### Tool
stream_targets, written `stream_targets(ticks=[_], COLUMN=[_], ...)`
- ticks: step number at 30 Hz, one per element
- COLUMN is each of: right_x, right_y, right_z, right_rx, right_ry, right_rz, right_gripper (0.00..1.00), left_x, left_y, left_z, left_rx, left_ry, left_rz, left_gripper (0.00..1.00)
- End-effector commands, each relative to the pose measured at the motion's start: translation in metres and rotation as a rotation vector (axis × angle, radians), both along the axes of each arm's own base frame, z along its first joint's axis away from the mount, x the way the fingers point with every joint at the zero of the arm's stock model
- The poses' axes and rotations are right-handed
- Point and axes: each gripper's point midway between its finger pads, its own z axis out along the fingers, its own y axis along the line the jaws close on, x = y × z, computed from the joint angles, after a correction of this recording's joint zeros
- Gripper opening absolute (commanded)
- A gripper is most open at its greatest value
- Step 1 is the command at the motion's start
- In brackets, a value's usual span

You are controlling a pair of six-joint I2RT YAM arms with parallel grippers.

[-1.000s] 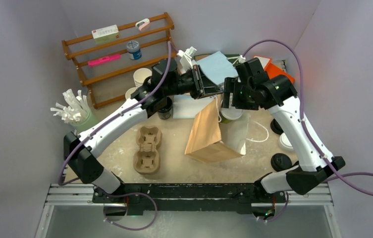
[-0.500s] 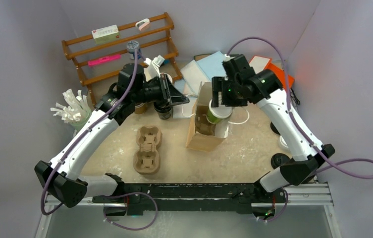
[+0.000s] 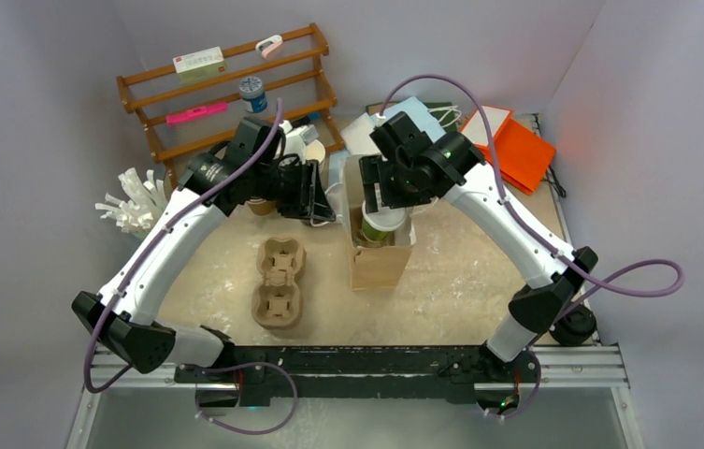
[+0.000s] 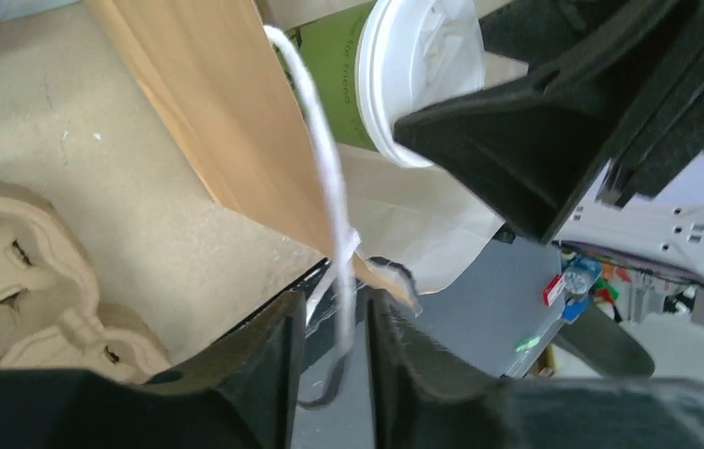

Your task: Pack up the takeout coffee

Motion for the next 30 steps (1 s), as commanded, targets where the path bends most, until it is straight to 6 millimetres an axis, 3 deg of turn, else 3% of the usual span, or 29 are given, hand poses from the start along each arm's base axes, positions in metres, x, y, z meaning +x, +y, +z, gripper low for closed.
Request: stream_targets(ticks=[1,4,10,15,18,23,30], right_x=[-0.006,-0.010,-0.013,-0.014,-0.016,-0.017,-0.022], right_y=[0.015,0.020,0.017,0.012,0.010,0.007,0.010], right_z=[0.018,0.020,0.025,0.031,0.031,0.027,0.021], right_rx=[0.014,0.025,0.067,0.107,0.128,0.106,0.096], right_ry=[-0.054,-0.068,-0.106,-0.149,-0.151,-0.130,-0.086], right_rz=[0.052,0.073,0.065,0.026,0.003,-0.007,0.012], right_gripper=[0.37,0.37,0.36,0.36,0.36,0.36,0.36], left_x=[0.012,0.033,0.092,0.136,0.143,0.143,0.160], left_y=[0.022,0.025,0.039,0.008,-0.013,-0.031,-0.046], left_z=[0.012,0.039,0.073,0.077,0.090,0.073,0.035], left_rx=[0.114,0.126,0.118,0.009,-0.123,-0.203,-0.190], left_ry=[-0.081,-0.192,-0.372,-0.500,-0.662,-0.827,-0.794], left_rz=[0.021,0.048,0.131,0.001,-0.084,-0.235,-0.342], left_gripper=[0.47,0.67,0.73,0.70,0.71,0.74,0.73])
